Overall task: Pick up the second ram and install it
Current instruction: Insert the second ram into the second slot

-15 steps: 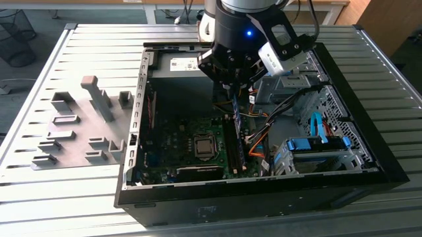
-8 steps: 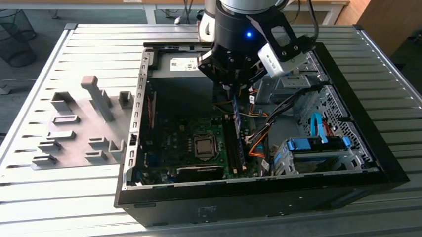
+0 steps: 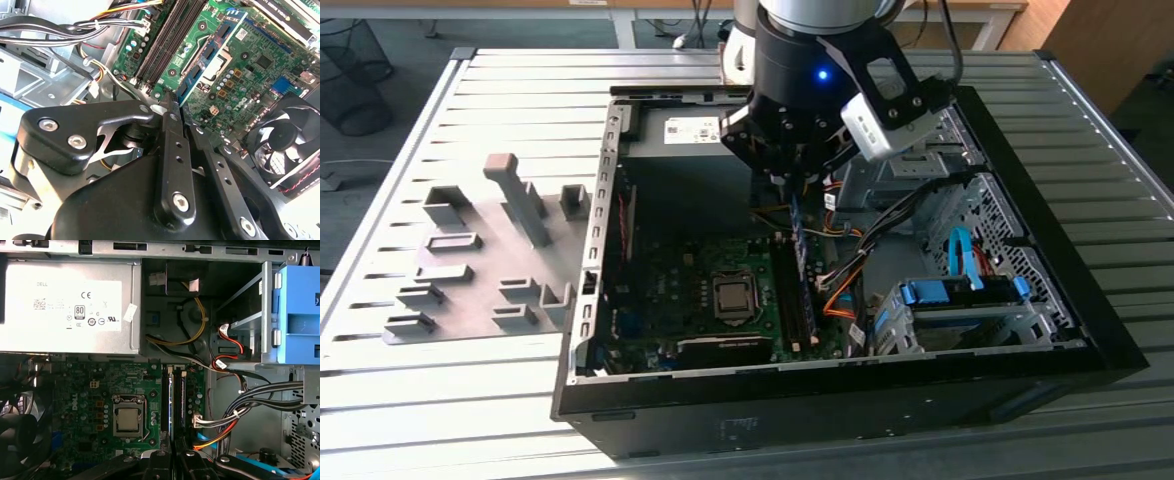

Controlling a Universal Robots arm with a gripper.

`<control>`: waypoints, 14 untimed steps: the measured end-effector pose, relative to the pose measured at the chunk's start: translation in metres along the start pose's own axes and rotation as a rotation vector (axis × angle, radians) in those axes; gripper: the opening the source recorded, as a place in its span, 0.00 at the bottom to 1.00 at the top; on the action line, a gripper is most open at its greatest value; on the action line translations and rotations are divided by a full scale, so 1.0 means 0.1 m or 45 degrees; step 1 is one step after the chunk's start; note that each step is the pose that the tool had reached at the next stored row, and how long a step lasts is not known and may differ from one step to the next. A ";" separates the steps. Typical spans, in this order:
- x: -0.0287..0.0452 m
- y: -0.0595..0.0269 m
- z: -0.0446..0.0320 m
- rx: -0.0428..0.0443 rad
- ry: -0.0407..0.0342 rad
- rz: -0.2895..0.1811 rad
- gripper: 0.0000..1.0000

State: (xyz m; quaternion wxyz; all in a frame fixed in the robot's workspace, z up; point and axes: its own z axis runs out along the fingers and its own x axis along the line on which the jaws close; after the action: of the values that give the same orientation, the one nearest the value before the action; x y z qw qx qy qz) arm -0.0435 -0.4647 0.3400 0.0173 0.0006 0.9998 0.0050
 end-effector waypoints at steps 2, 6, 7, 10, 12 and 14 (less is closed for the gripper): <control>0.000 0.000 0.005 0.000 -0.0001 0.000 0.14; 0.000 0.000 0.010 0.000 0.0000 0.000 0.14; 0.000 0.000 0.010 0.000 -0.0001 0.000 0.14; 0.000 0.000 0.010 0.000 0.0000 0.000 0.14; 0.001 0.000 0.010 0.000 0.0000 0.000 0.14; 0.000 0.000 0.010 0.000 -0.0001 0.000 0.14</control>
State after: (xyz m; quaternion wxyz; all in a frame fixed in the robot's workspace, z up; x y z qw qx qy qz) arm -0.0435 -0.4647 0.3390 0.0173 0.0006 0.9998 0.0050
